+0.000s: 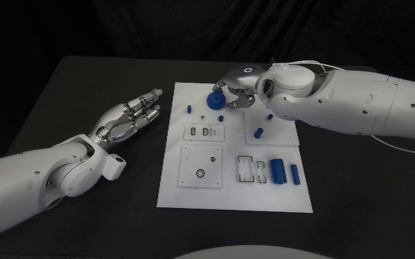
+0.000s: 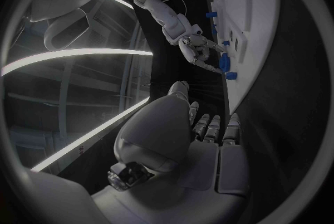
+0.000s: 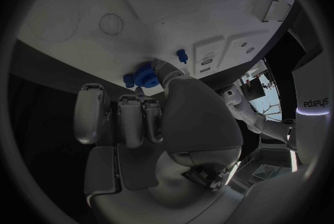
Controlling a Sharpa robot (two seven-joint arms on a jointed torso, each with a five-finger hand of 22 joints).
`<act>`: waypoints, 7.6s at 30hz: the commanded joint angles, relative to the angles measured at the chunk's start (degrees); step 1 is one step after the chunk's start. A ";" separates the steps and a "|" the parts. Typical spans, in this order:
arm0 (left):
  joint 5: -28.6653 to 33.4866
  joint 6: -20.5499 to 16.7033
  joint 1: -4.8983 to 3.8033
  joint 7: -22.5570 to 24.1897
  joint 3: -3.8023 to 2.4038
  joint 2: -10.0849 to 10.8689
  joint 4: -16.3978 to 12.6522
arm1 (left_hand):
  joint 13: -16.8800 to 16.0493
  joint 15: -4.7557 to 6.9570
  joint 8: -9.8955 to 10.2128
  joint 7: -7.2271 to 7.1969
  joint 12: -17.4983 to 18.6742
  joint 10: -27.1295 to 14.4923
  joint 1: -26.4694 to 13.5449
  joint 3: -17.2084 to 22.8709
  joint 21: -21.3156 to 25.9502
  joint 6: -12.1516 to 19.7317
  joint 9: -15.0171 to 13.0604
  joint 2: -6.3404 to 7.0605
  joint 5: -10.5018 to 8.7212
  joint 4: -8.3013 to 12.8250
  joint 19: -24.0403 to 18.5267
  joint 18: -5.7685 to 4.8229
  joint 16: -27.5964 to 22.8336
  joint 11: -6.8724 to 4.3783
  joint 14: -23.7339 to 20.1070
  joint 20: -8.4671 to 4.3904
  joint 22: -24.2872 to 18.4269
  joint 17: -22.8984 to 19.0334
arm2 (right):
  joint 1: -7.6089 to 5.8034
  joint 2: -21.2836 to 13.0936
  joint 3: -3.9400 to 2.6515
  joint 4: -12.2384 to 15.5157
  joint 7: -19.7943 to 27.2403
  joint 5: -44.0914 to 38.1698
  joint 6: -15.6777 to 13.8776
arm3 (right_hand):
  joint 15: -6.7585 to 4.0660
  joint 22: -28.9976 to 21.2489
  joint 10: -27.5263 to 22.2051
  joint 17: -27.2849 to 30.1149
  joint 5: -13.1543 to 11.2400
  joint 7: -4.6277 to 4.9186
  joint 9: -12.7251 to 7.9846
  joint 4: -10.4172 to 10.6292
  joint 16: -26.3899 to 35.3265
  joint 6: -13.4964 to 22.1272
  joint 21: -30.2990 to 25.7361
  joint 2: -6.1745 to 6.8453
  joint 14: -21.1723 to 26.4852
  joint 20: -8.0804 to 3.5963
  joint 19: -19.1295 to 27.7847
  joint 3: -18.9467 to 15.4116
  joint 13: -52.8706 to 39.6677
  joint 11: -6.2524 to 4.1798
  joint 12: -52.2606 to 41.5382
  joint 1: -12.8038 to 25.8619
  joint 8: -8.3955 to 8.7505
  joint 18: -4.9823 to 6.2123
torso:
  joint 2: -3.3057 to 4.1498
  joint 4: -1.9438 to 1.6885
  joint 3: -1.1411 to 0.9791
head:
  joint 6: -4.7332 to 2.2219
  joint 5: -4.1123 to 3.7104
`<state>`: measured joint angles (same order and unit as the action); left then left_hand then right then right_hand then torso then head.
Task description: Assemble the parts on the task board
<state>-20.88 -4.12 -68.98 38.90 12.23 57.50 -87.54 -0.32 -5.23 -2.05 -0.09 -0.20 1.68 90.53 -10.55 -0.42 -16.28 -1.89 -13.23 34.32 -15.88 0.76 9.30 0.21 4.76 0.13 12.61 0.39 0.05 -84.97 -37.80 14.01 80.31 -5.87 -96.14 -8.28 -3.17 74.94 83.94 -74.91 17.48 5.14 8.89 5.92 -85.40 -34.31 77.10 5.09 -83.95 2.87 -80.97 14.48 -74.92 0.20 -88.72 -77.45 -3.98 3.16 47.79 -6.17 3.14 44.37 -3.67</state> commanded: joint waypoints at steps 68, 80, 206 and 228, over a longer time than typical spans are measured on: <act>-0.05 0.45 0.00 7.47 -0.04 -0.15 -0.14 | -0.08 -0.06 0.08 0.84 -0.19 -0.13 -0.20 0.83 -0.16 -0.10 -0.09 0.04 0.79 -0.31 -0.05 1.07 -0.21 0.48 -0.13 0.25 0.06 -0.05 | 1.21 -29.16 0.32 12.18 -1.87 3.00 -10.47 | -0.85 7.71 5.15 -9.70 -10.69 -0.40 0.72 6.07 0.61 -12.95 1.58 0.28 -4.40 -0.44 -2.45 -4.20 -14.18 -0.73 -0.53 2.22 0.26 -0.07 | 0.11 -0.01 -0.05 | 0.58 -1.50; -0.05 0.60 0.00 7.42 -0.04 -0.16 -0.08 | -0.08 -0.06 0.08 0.84 -0.19 -0.13 -0.20 0.83 -0.16 -0.10 -0.09 0.04 0.79 -0.31 -0.05 1.07 -0.21 0.48 -0.13 0.25 0.06 -0.05 | 2.15 -27.73 0.32 10.79 -2.34 3.00 -9.82 | -0.80 7.55 5.12 -9.21 -11.18 -0.29 0.78 6.19 1.11 -13.25 1.25 0.50 -4.25 -0.42 -2.28 -4.42 -14.15 -0.65 -0.50 1.83 0.06 0.00 | 0.01 0.04 -0.02 | 0.61 -1.45; -0.05 0.71 0.06 5.63 -0.04 -0.09 -0.06 | -0.06 -0.40 0.18 0.89 -0.17 -0.21 -0.66 1.08 -0.18 0.55 -0.02 0.22 0.64 -0.48 -0.02 1.04 -0.21 1.02 -0.13 0.55 0.07 -0.05 | 2.16 -19.87 0.18 20.90 1.42 10.50 -18.24 | -1.94 7.69 5.67 -8.31 4.61 -1.53 6.52 5.35 2.32 -22.96 -0.69 -2.62 -4.23 -1.58 -2.24 -2.58 -14.71 -1.86 -0.95 -2.74 -2.41 0.24 | 0.00 0.05 -0.02 | 1.67 -0.67; -0.05 0.74 0.05 5.01 -0.04 -0.25 -0.36 | -0.07 -0.45 0.13 0.91 -0.18 -0.19 -1.01 1.06 -0.18 0.39 -0.05 0.30 -0.22 -0.55 -0.03 1.05 -0.21 0.99 -0.13 0.62 0.06 -0.05 | 6.88 -9.38 0.17 16.93 -2.90 6.52 -12.18 | -1.46 7.52 5.61 -8.56 6.30 -0.97 6.96 5.23 2.07 -22.97 -1.37 -1.79 -4.31 -1.18 -2.04 -2.61 -14.65 -1.32 -0.90 -1.42 -1.92 0.40 | 0.04 0.07 0.07 | 2.17 0.06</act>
<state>-20.90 -3.54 -68.93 38.91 12.23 57.38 -87.77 -0.31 -5.22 -2.05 0.93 -0.19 1.44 90.07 -9.76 -0.42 -16.09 -1.89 -12.77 34.26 -16.35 0.77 9.31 0.21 5.33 0.12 13.03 0.38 0.05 -78.40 -47.36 14.20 97.46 -6.15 -87.45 -22.06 -4.76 74.93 83.92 -74.91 23.54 3.98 15.78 11.13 -83.07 -57.19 75.97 3.43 -84.01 1.44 -83.24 11.92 -74.91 -1.42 -89.47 -79.39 -6.15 3.14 47.81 -6.06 3.25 46.61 -3.58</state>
